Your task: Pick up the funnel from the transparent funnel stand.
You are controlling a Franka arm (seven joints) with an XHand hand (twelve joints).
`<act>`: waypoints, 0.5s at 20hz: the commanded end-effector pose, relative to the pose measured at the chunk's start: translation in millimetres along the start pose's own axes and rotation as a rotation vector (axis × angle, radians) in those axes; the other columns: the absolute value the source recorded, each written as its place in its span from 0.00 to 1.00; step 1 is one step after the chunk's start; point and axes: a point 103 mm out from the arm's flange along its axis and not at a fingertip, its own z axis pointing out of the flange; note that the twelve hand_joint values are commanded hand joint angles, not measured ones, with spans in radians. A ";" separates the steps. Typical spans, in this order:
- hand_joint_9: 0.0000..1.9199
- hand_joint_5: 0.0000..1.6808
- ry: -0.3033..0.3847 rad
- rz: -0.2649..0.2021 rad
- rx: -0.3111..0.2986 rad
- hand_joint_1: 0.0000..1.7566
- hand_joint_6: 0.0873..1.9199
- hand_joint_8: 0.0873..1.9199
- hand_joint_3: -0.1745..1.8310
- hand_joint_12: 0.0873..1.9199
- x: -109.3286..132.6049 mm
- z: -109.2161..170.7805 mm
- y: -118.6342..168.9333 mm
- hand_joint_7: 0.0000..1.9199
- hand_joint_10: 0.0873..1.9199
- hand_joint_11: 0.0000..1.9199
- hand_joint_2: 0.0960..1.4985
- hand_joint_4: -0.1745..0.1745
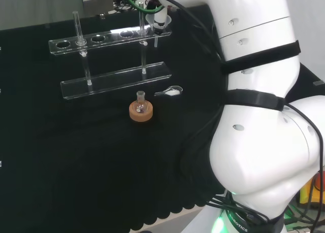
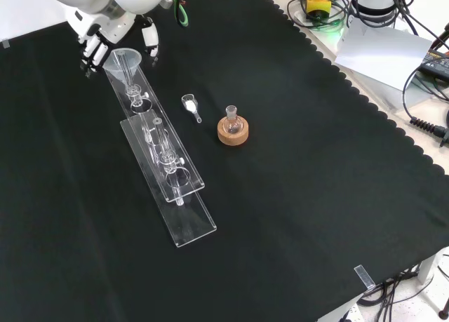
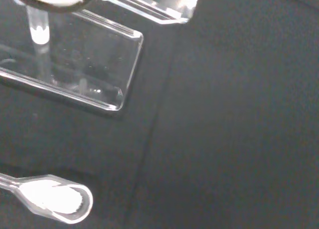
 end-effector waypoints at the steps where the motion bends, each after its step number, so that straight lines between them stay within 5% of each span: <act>1: 0.24 0.16 -0.015 0.005 0.000 0.44 0.00 0.27 0.34 0.70 2.7 -1.6 -2.0 0.03 0.30 0.12 0.41 0.62; 10: 0.26 0.19 -0.004 -0.015 -0.012 0.44 0.00 0.28 0.35 0.70 -14.8 4.3 4.8 0.05 0.30 0.13 0.42 0.60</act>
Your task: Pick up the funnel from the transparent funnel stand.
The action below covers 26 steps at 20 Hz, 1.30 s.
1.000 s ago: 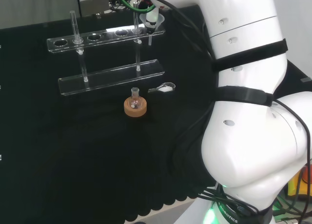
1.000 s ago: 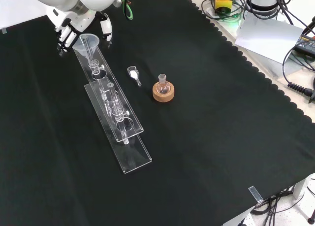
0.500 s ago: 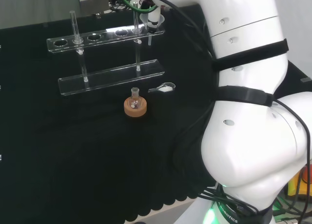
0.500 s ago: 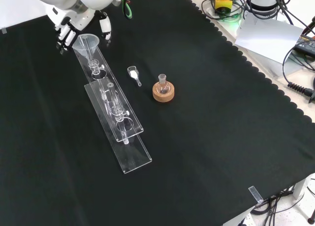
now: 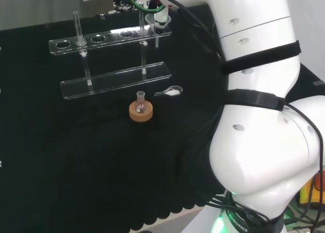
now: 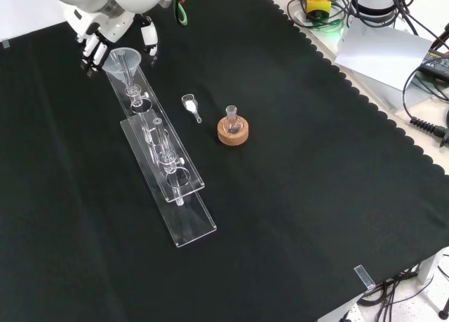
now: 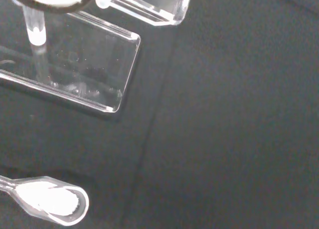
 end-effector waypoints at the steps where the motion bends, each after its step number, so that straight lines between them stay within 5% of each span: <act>1: 0.26 0.19 -0.005 -0.008 -0.006 0.44 0.00 0.28 0.35 0.70 -12.1 4.3 4.9 0.05 0.30 0.13 0.42 0.60; 23: 0.32 0.14 0.008 -0.037 -0.015 0.42 0.00 0.28 0.35 0.70 -1.6 -3.4 3.7 0.06 0.28 0.13 0.37 0.54; 26: 0.43 0.29 0.008 -0.036 -0.063 0.43 0.03 0.34 0.35 0.69 -4.9 -4.2 2.6 0.27 0.27 0.16 0.38 0.52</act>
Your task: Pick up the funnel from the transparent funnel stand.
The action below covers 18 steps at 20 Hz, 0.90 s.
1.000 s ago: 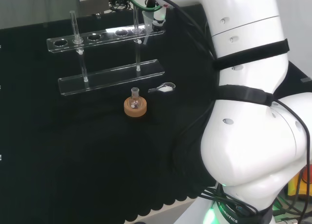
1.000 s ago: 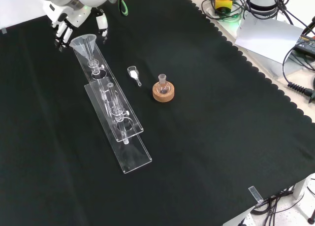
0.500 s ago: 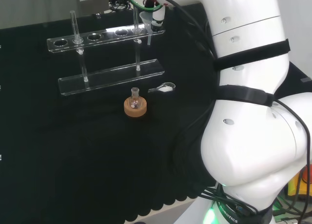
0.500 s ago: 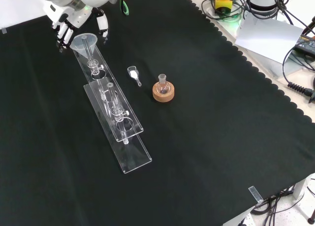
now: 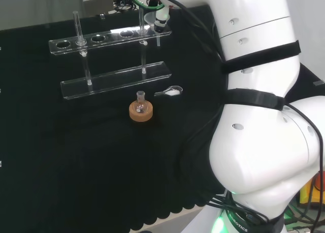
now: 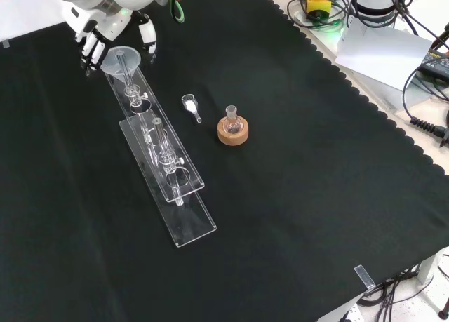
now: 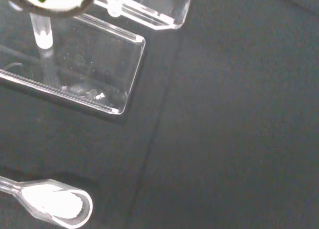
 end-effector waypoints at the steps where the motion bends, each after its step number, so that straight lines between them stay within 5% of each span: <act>1: 0.50 0.38 -0.007 -0.004 -0.071 0.44 0.14 0.39 0.35 0.67 -5.3 1.0 0.3 0.38 0.27 0.19 0.39 0.52; 3: 0.60 0.48 0.006 0.003 -0.110 0.45 0.32 0.46 0.35 0.65 -7.7 0.2 -2.7 0.50 0.28 0.24 0.40 0.53; 5: 0.65 0.52 0.011 0.011 -0.139 0.46 0.40 0.48 0.36 0.63 -8.4 -1.7 -7.7 0.56 0.29 0.28 0.41 0.51; 18: 0.67 0.52 -0.028 0.065 -0.163 0.46 0.44 0.47 0.37 0.62 -25.6 -45.7 -68.9 0.53 0.29 0.31 0.42 0.48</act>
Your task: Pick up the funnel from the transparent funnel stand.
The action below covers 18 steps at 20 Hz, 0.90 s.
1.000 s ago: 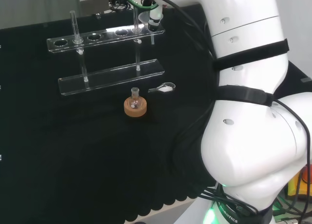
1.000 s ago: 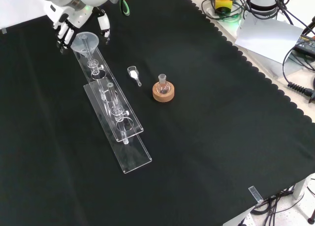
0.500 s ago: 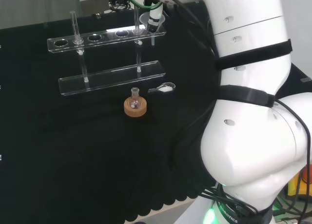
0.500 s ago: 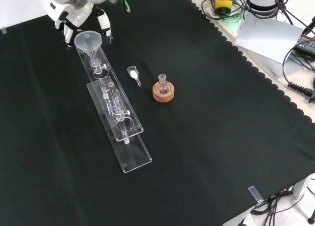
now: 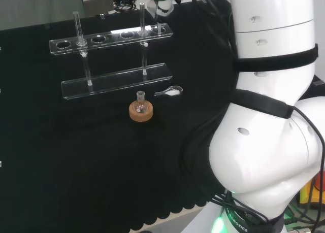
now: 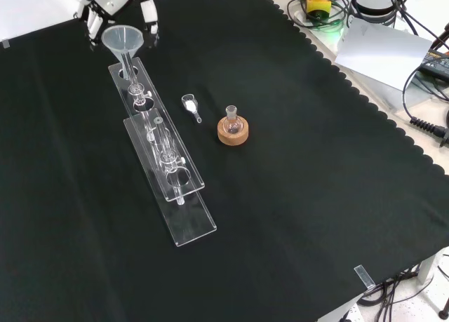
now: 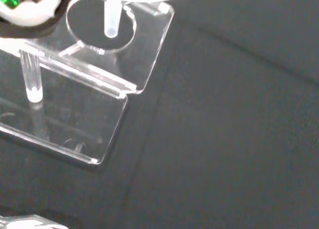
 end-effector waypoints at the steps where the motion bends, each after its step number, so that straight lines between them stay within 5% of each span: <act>1: 0.67 0.52 -0.021 0.040 0.007 0.46 0.44 0.47 0.37 0.62 -9.6 -26.7 -32.5 0.53 0.29 0.30 0.42 0.48; 9: 0.66 0.49 -0.031 0.079 0.014 0.45 0.46 0.46 0.38 0.63 -1.8 -50.9 -91.1 0.50 0.30 0.29 0.42 0.48; 18: 0.65 0.48 -0.016 0.088 -0.016 0.45 0.47 0.45 0.38 0.63 36.7 -48.8 -170.3 0.49 0.30 0.29 0.42 0.48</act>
